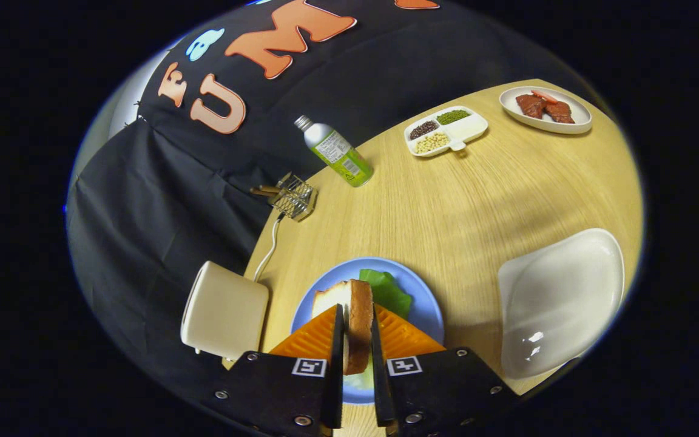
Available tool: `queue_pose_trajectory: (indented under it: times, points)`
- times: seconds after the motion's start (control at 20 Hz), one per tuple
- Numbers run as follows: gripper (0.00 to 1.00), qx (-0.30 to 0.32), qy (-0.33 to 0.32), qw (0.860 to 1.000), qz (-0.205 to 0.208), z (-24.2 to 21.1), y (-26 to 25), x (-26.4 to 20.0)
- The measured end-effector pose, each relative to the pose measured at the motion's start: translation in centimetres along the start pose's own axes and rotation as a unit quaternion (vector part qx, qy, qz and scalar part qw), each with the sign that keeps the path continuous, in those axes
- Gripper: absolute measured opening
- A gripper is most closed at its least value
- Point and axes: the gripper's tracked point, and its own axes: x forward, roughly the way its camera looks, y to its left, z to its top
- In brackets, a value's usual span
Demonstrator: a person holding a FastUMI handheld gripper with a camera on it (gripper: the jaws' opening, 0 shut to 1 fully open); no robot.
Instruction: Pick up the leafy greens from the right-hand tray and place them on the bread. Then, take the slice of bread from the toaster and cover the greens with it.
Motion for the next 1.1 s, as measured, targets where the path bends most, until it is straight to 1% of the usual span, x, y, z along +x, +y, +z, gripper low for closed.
queue_pose_trajectory:
  times: [0.1, 0.2, 0.25, 0.3, 0.35, 0.45, 0.55, 0.65, 0.75, 0.85, 0.95, 1.0, 1.1]
  points:
    - [0.27, -0.029, -0.014, 0.999, -0.018, 0.1, -0.2, -0.1]
    - [0.38, -0.073, -0.032, 0.995, -0.051, 0.4, -1.2, 0.0]
    - [0.51, -0.087, -0.036, 0.994, -0.062, 0.5, -1.4, -0.2]
    - [0.57, -0.092, -0.044, 0.993, -0.065, 0.9, -1.1, -0.6]
    - [0.66, -0.097, -0.056, 0.992, -0.062, 1.5, -0.6, -1.0]
    - [0.72, -0.109, -0.093, 0.988, -0.061, 3.5, 0.4, -2.7]
    - [0.79, -0.129, -0.134, 0.980, -0.067, 5.5, 1.2, -4.8]
    - [0.84, -0.146, -0.172, 0.972, -0.073, 7.4, 2.1, -7.0]
    - [0.87, -0.152, -0.203, 0.965, -0.070, 8.7, 3.3, -9.3]
    - [0.89, -0.163, -0.236, 0.955, -0.068, 11.0, 4.0, -11.7]
    - [0.92, -0.180, -0.260, 0.947, -0.062, 11.6, 5.1, -13.7]
    - [0.92, -0.187, -0.269, 0.943, -0.058, 10.7, 5.8, -14.7]
    - [0.94, -0.195, -0.295, 0.934, -0.053, 11.1, 6.8, -16.9]
